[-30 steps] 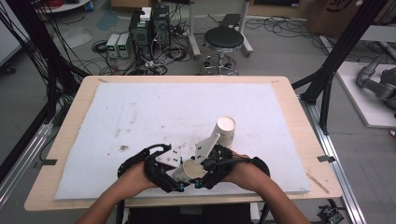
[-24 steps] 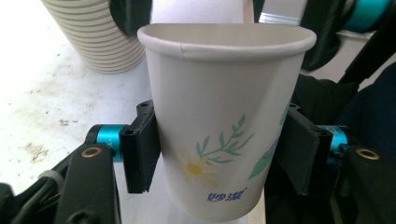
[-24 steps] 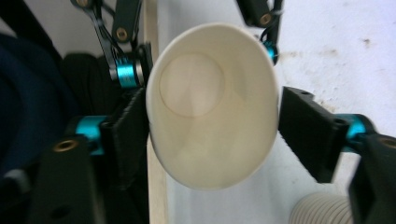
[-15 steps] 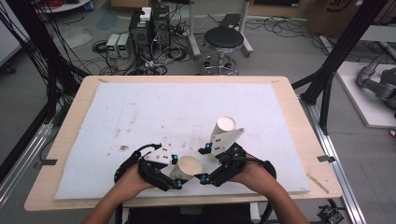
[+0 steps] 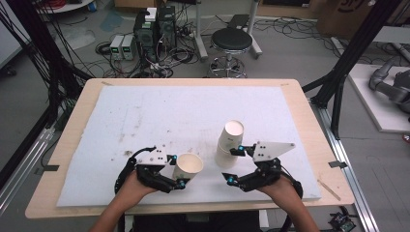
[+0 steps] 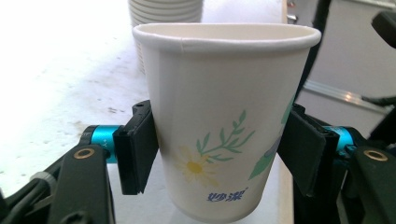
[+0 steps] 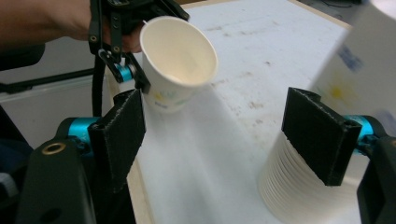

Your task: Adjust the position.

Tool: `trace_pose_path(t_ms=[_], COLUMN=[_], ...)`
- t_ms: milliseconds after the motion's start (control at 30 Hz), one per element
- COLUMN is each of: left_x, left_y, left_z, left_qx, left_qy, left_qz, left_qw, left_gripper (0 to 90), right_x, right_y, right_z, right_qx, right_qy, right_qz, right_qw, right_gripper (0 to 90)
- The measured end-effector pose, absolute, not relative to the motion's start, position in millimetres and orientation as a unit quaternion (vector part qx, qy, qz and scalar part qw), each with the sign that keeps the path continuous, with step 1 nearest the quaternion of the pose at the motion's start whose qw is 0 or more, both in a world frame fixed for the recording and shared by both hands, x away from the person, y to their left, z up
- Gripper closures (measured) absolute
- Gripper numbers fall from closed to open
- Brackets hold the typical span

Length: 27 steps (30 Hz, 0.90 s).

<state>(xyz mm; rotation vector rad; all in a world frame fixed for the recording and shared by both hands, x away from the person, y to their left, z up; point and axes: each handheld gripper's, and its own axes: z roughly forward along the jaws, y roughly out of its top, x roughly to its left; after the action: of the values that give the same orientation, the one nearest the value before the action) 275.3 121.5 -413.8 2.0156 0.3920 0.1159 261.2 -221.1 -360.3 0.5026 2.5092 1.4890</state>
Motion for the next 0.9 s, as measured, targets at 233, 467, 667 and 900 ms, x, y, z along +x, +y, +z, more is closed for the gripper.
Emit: trace_pose_path(t_ms=[233, 467, 667, 900], left_x=[280.5, 280.8, 279.4, 277.5], left_y=[137.1, 152.0, 164.9, 183.7], left_z=[-417.0, -413.4, -412.0, -412.9], left_qx=[0.800, 0.766, 0.745, 0.723], left_qy=[0.200, 0.222, 0.236, 0.256], left_qz=[0.086, 0.124, 0.156, 0.192], left_qw=[0.559, 0.591, 0.604, 0.612], left_gripper=[32.8, 32.7, 32.5, 32.6], right_x=[259.9, 260.4, 266.4, 268.0], right_y=[-245.5, -261.3, -278.9, -287.8], right_z=[-371.5, -377.2, -384.9, -386.6], right_qx=[0.214, 0.255, 0.292, 0.302], right_qy=[0.827, 0.798, 0.784, 0.780], right_qz=[0.507, 0.520, 0.512, 0.507], right_qw=[0.116, 0.165, 0.196, 0.208], right_gripper=[21.7, 20.8, 20.4, 20.4])
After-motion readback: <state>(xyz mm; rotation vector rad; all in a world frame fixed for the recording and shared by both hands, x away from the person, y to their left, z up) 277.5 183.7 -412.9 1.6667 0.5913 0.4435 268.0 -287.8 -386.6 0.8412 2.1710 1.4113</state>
